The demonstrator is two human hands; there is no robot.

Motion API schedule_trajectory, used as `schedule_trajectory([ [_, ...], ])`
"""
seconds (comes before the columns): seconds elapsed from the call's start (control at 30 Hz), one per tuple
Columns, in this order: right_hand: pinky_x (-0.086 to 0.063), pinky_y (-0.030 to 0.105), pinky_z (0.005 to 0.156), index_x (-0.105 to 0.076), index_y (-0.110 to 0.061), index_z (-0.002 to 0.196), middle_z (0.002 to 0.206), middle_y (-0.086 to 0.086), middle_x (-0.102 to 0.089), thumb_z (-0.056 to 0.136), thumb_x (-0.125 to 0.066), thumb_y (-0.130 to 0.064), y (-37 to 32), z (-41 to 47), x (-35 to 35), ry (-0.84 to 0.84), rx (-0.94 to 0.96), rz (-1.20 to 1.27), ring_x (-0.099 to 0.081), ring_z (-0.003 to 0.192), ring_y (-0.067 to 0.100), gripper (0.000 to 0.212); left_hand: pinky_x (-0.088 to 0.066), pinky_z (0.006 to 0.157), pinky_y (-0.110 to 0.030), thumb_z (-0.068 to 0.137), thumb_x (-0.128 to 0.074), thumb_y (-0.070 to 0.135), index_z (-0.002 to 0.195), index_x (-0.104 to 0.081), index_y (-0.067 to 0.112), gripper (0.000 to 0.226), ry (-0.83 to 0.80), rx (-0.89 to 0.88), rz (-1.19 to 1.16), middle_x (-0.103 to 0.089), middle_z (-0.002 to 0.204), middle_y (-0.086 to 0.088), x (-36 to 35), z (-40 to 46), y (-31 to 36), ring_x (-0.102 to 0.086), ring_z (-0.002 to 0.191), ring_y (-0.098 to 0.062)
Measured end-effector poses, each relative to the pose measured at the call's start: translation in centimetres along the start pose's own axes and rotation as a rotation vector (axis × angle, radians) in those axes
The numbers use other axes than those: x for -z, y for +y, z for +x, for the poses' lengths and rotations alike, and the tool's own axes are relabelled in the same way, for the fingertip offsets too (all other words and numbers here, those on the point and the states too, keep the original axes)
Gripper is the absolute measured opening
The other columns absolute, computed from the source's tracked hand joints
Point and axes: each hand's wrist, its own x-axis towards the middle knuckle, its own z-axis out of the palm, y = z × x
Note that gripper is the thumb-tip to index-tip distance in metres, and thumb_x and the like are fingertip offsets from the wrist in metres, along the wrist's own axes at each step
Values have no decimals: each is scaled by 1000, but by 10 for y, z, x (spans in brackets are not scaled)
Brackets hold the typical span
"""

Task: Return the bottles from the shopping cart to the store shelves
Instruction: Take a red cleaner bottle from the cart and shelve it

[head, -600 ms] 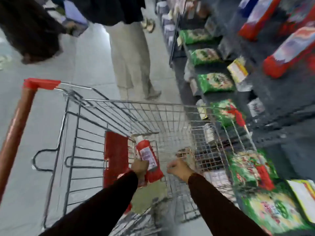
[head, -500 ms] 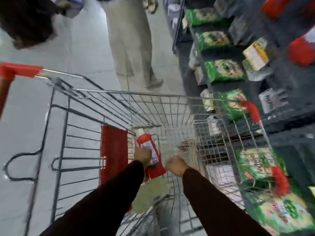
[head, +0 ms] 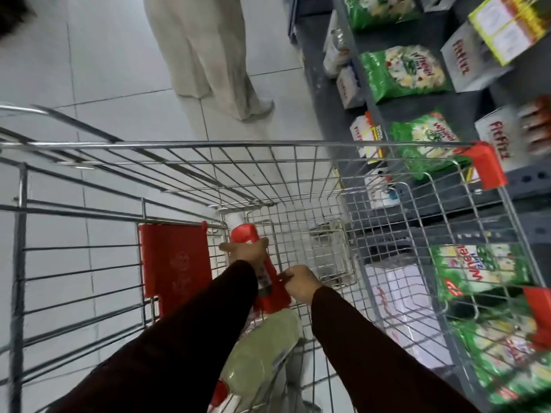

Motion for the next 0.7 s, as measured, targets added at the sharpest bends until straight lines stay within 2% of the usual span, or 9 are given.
schedule_trajectory([
  [0.03,-55,42,93,-72,6,104,101,21,-72,85,-56,13,0,-5,4,-18,14,20,-67,95,30,26,-59,75,-42,64,-68,36,141,-8,0,105,10,-25,-41,-62,91,-11,4,-7,2,-66,83,-31],
  [0.07,-55,43,94,-71,6,104,102,21,-71,84,-60,15,-2,-12,7,-45,28,29,-66,94,27,25,-57,62,-37,63,-65,29,137,-17,1,92,-3,-10,-103,-58,79,-8,8,-9,5,-62,70,-27],
  [0.13,-57,36,89,-70,1,100,103,21,-73,81,-72,10,-3,-31,13,-105,72,64,-69,91,21,21,-46,47,-26,62,-57,15,101,-50,4,41,-112,-13,-197,-49,61,-7,16,-25,14,-52,46,-22],
  [0.2,-57,19,62,-71,0,97,89,11,-74,78,-80,2,-8,-63,22,-186,99,92,-69,73,9,21,-45,48,-23,64,-51,12,64,-54,11,3,-372,39,-251,-49,60,-7,32,-51,22,-51,43,-21],
  [0.23,-51,14,55,-71,1,101,89,7,-72,78,-82,-2,-11,-81,28,-227,88,102,-67,71,8,26,-48,55,-25,65,-52,13,61,-58,12,7,-494,49,-264,-55,65,-8,40,-62,25,-56,51,-22],
  [0.3,-49,17,64,-69,-4,111,103,7,-72,77,-83,-8,-19,-120,42,-284,78,127,-66,83,13,37,-57,69,-32,67,-60,16,75,-68,6,15,-703,28,-236,-69,77,-14,55,-95,35,-66,66,-27],
  [0.43,-53,49,92,-69,-11,118,127,18,-69,77,-81,-6,-25,-206,63,-333,211,261,-66,115,34,42,-57,83,-48,69,-80,35,96,-71,-2,46,-1039,-102,-229,-73,90,-23,66,-182,66,-72,81,-36],
  [0.57,-54,52,97,-69,-20,121,120,10,-74,70,-87,-9,-22,-302,91,-98,469,405,-69,111,28,55,-57,87,-48,69,-79,46,117,-68,5,65,-1273,-370,-126,-73,104,-23,52,-302,111,-72,91,-35],
  [0.7,-61,43,85,-68,-23,122,116,4,-76,70,-87,-11,-5,-419,137,231,667,441,-72,107,23,57,-58,83,-43,64,-80,51,109,-73,7,63,-1454,-663,49,-76,101,-19,18,-450,141,-73,87,-30],
])
